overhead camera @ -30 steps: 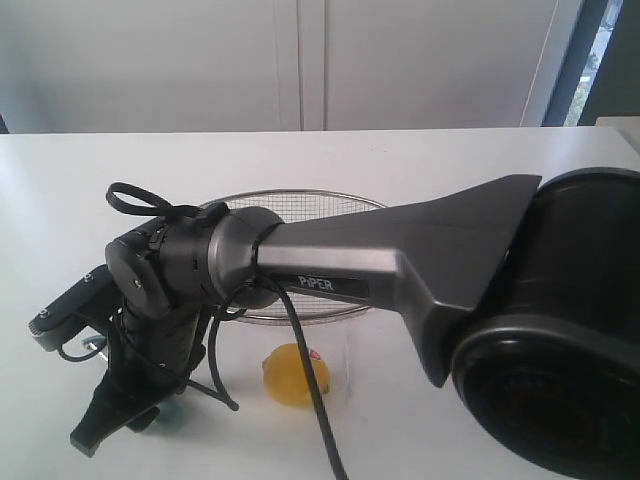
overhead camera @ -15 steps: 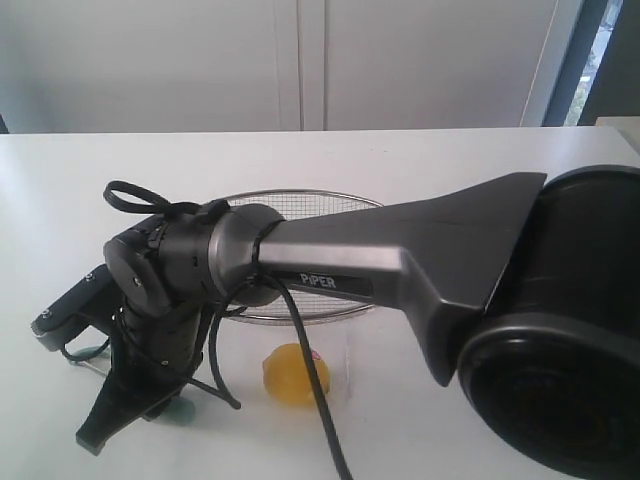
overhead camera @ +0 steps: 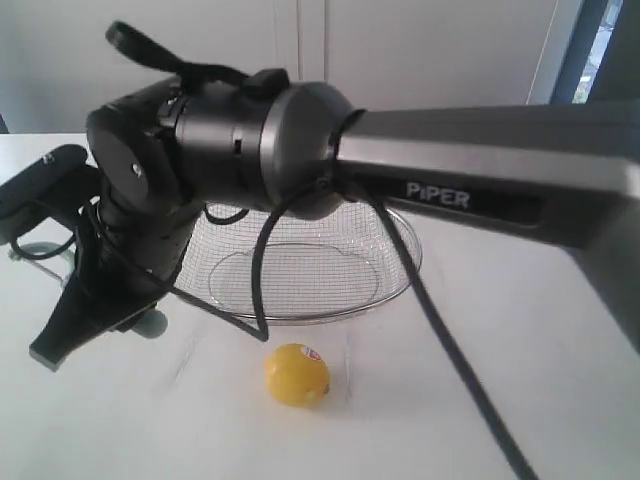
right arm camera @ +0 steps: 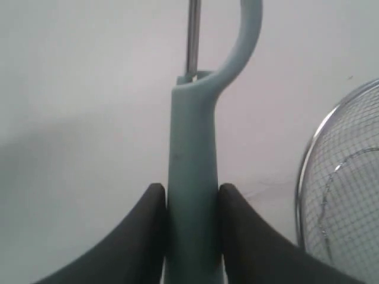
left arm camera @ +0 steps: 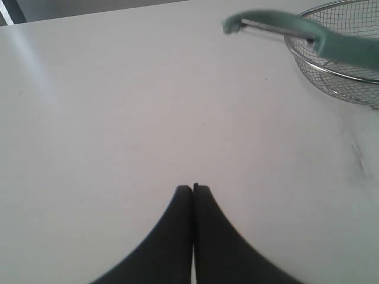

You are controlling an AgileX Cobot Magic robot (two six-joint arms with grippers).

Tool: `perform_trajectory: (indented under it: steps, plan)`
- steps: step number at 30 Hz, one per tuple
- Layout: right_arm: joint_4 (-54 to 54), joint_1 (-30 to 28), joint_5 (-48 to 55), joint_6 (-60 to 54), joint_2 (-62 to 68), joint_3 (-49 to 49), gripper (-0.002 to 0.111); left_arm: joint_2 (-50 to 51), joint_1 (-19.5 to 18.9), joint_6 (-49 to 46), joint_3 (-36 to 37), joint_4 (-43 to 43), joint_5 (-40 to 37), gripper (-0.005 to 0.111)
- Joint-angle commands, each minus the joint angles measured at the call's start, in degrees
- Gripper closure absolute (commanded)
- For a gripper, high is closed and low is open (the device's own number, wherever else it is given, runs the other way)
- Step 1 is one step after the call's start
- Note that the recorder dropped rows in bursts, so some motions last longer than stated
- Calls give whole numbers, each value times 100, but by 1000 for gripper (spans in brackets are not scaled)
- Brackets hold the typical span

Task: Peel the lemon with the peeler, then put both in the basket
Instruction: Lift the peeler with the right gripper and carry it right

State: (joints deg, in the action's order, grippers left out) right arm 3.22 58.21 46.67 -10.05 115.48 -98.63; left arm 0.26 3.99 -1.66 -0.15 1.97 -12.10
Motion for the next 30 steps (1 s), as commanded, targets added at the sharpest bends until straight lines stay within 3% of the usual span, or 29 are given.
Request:
perform_trajectory:
  steps: [1, 15, 30]
  plan:
    - [-198, -132, 137, 26, -410, -7, 108, -26, 8, 10, 15, 4, 6, 107]
    - [-322, -665, 959, 0, -1436, 28, 108, -26, 8, 10, 15, 4, 6, 107]
    - [-570, -1485, 857, 157, -2921, 1628, 108, -26, 8, 10, 15, 4, 6, 107]
